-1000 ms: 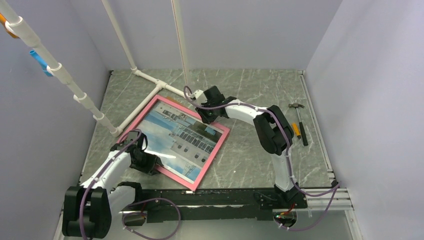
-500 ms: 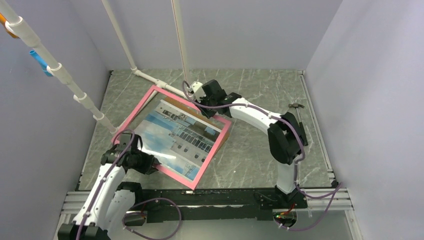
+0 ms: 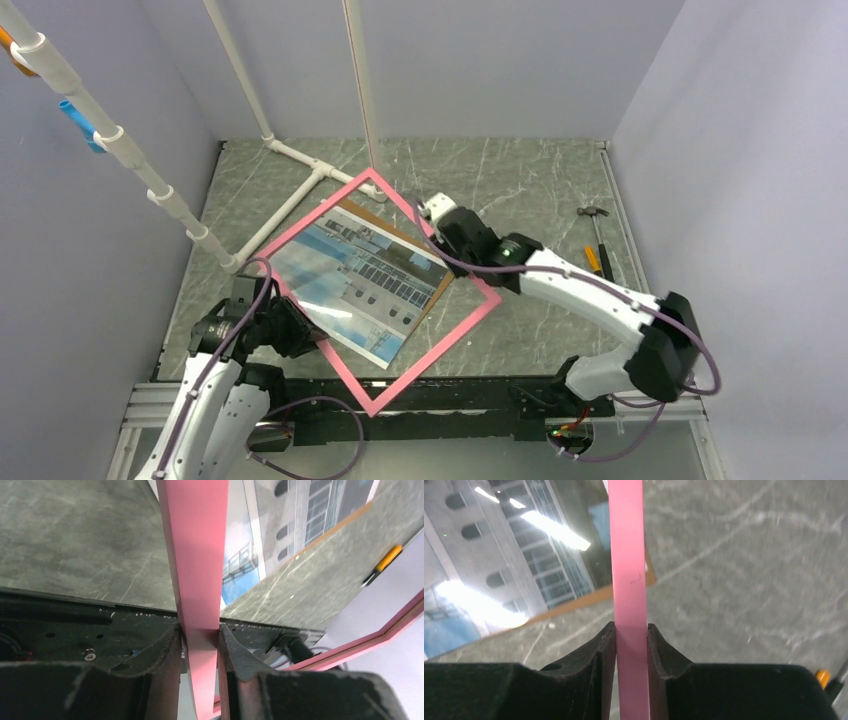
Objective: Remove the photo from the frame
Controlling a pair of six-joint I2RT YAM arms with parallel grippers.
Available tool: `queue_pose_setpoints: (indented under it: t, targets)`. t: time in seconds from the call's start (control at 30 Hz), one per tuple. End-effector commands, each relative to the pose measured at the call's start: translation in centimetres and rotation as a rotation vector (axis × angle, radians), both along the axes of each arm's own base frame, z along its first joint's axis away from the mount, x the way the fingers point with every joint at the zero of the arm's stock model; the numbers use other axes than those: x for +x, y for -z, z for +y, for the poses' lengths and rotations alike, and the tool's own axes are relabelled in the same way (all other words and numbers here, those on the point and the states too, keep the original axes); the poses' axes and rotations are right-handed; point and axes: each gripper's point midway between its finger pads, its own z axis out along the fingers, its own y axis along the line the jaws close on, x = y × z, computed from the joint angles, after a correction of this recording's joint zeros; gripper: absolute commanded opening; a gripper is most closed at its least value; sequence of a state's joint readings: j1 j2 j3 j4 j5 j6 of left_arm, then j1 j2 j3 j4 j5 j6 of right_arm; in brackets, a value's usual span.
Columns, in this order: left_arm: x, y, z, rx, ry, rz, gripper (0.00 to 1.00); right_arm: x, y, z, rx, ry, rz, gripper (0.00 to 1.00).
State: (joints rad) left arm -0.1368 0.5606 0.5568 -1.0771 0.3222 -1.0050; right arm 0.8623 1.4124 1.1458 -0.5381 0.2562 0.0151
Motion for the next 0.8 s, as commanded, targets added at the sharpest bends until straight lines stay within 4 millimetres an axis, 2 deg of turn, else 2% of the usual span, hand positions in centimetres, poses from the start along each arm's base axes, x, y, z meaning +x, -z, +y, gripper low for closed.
queue_pose_setpoints:
  t: [0.0, 0.07, 0.17, 0.27, 0.37, 0.5, 0.63, 0.77]
  targets:
    - [3.0, -7.8, -4.5, -0.181, 0.245, -0.365, 0.0, -7.4, 1.2, 1.0, 0.153, 0.024, 0.164, 0.0]
    - [3.0, -7.1, -5.3, -0.178, 0.294, -0.338, 0.0, -8.7, 1.4, -0.2, 0.176, 0.097, 0.173, 0.0]
    - [3.4, -6.5, -7.6, -0.228, 0.363, -0.325, 0.0, -9.6, 2.0, -2.7, 0.201, 0.241, 0.183, 0.0]
    - [4.2, -6.3, -10.3, -0.232, 0.439, -0.31, 0.0, -9.9, 2.5, -4.7, 0.245, 0.355, 0.172, 0.0]
    - [5.3, -6.0, -12.9, -0.204, 0.488, -0.278, 0.0, -9.7, 3.4, -7.2, 0.217, 0.478, 0.137, 0.0]
    - [7.4, -5.6, -15.4, -0.2, 0.499, -0.242, 0.0, -7.5, 3.5, -11.1, 0.176, 0.639, 0.115, 0.0]
    - [9.6, -5.3, -17.3, -0.217, 0.494, -0.23, 0.0, -4.3, 3.8, -13.5, 0.213, 0.689, 0.112, 0.0]
    - [10.8, -3.8, -20.1, -0.261, 0.511, -0.153, 0.0, -1.4, 4.7, -15.7, 0.135, 0.723, 0.071, 0.0]
